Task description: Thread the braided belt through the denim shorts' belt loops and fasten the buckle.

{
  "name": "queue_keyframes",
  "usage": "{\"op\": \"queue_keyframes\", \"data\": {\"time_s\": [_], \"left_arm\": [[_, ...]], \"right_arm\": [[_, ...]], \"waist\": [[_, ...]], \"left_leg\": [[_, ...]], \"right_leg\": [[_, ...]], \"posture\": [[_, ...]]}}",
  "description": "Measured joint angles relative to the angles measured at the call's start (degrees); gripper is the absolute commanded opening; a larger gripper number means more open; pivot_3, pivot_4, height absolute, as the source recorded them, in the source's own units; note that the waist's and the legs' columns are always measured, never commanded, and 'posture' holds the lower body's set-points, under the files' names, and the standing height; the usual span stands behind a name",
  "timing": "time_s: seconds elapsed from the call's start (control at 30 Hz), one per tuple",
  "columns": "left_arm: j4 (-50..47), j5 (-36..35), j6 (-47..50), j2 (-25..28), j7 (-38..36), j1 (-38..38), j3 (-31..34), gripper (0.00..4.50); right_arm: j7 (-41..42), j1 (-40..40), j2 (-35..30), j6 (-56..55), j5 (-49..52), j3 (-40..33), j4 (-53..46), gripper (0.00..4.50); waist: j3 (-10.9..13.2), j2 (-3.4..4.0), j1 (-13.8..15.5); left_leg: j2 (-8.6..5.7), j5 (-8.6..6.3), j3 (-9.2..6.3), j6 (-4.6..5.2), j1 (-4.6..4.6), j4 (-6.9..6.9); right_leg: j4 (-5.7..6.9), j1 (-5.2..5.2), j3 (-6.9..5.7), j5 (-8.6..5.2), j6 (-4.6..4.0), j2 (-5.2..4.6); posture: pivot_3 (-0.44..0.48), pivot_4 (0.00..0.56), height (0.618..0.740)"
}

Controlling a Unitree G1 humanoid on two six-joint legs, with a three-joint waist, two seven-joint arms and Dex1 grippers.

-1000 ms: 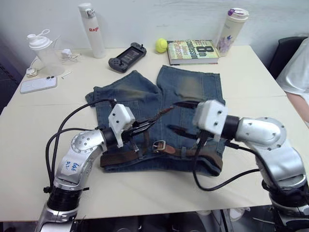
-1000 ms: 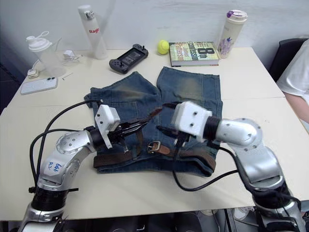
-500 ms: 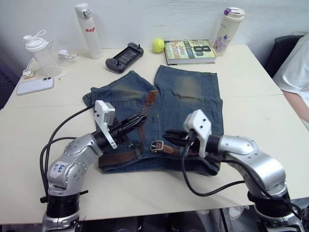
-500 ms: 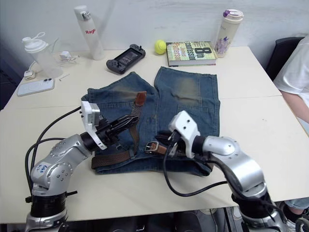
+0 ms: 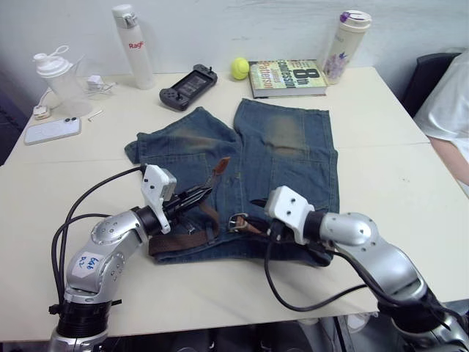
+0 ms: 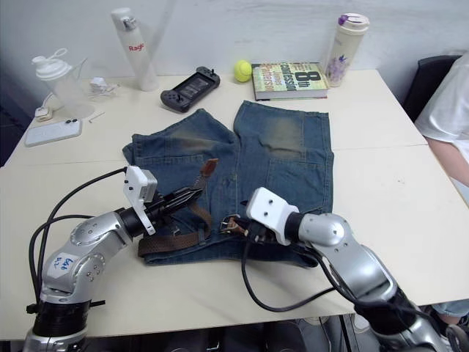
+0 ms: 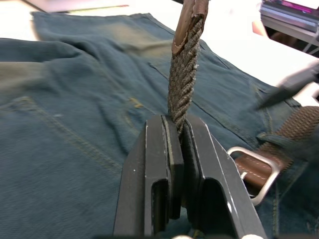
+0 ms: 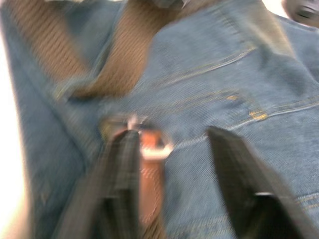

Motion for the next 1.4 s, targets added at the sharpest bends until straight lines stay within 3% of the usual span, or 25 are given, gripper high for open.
{"op": "queue_keyframes", "data": {"time_s": [0.07,0.47,0.7,0.93,1.4], "left_arm": [[0.00,-0.39,0.45,0.00,0.30,-0.51,0.53,0.00],[0.21,-1.21,2.37,0.39,0.63,-2.72,1.68,0.00],[0.20,-1.80,3.05,0.66,0.23,-2.61,1.77,0.00],[0.22,-1.83,3.50,0.79,0.14,-2.62,1.76,0.00],[0.28,-4.14,5.55,0.44,1.98,-4.79,3.53,0.00]], "right_arm": [[0.60,1.38,-1.46,-3.00,-2.11,1.09,-1.00,4.32],[-4.52,4.81,2.87,-6.49,-15.85,6.73,3.61,4.32],[-5.43,6.68,9.37,1.50,-12.99,3.81,1.97,4.32],[-1.90,7.22,9.31,6.15,-6.07,0.83,-2.81,4.32],[-5.58,5.33,10.47,5.50,-9.55,0.93,3.28,4.32]], "waist": [[0.00,0.00,-0.22],[-0.01,-0.01,-0.46],[-0.02,-0.03,-0.48],[-0.02,-0.03,-0.45],[-0.02,-0.03,-0.46]], "left_leg": [[0.02,0.00,0.01,0.00,0.03,0.01],[0.07,0.03,0.00,-0.08,0.07,0.01],[0.07,0.03,-0.01,-0.09,0.07,-0.01],[0.06,0.02,-0.02,-0.08,0.06,-0.01],[0.06,0.02,-0.01,-0.08,0.06,-0.02]], "right_leg": [[-0.01,0.01,0.02,0.00,0.00,0.00],[0.08,0.01,0.01,0.00,0.00,0.05],[0.10,0.00,0.02,0.00,-0.01,0.06],[0.10,0.00,0.01,0.00,-0.01,0.03],[0.11,-0.01,0.01,0.00,-0.01,0.04]], "posture": [[0.000,0.150,0.740],[0.000,0.150,0.740],[0.000,0.150,0.740],[0.000,0.150,0.740],[0.000,0.150,0.740]]}}
